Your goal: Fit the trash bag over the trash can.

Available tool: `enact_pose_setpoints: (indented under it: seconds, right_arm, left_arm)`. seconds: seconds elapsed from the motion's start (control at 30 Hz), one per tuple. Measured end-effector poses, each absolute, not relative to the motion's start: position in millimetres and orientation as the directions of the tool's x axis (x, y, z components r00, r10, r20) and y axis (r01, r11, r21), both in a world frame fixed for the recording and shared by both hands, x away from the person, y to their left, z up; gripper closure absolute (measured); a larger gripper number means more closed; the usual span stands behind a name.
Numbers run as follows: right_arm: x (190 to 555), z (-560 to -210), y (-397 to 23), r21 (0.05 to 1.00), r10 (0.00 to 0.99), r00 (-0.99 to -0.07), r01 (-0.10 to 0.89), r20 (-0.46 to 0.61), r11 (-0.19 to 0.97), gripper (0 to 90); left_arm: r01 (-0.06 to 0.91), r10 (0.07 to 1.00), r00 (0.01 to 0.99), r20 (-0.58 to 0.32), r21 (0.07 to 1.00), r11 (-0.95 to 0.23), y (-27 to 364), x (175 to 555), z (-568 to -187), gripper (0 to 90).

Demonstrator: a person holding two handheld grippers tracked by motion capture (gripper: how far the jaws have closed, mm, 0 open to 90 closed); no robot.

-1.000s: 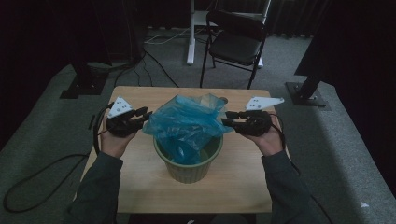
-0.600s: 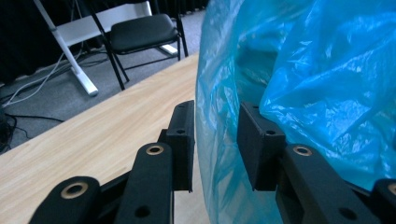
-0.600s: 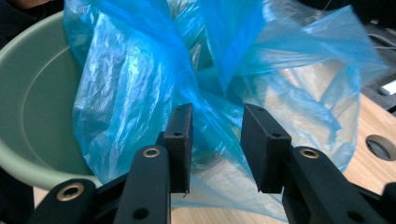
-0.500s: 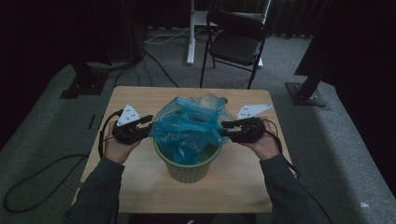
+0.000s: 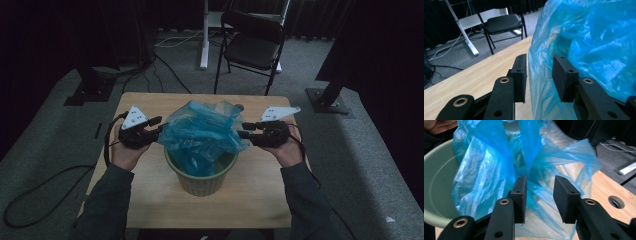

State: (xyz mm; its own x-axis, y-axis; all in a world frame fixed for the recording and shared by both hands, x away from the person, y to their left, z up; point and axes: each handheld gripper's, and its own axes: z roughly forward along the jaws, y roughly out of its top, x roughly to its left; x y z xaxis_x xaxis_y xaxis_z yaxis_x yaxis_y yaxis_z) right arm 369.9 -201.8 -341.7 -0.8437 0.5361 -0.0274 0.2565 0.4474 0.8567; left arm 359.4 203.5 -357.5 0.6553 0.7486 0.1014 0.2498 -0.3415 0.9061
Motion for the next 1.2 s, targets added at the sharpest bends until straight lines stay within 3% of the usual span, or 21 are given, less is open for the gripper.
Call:
enact_pose_setpoints:
  seconds: [0.4, 0.77, 0.97, 1.2]
  right_arm:
    - [381, -341, -213, 0.871, 0.601, -0.799, 0.279, -0.022, 0.404, 62.9]
    - [402, -345, -210, 0.871, 0.637, -0.771, 0.309, -0.005, 0.381, 62.9]
    - [416, -349, -203, 0.864, 0.651, -0.759, 0.330, 0.003, 0.380, 62.9]
    - [436, -358, -196, 0.844, 0.665, -0.743, 0.400, 0.070, 0.358, 65.3]
  left_arm:
    - [0.263, 0.742, 0.665, 0.090, 0.901, -0.346, 194, 382, -350, 61.4]
    - [0.297, 0.724, 0.690, 0.021, 0.903, -0.309, 188, 404, -351, 62.2]
    - [0.293, 0.712, 0.702, 0.030, 0.898, -0.327, 180, 408, -351, 70.1]
    - [0.294, 0.716, 0.697, 0.030, 0.900, -0.323, 179, 412, -351, 87.4]
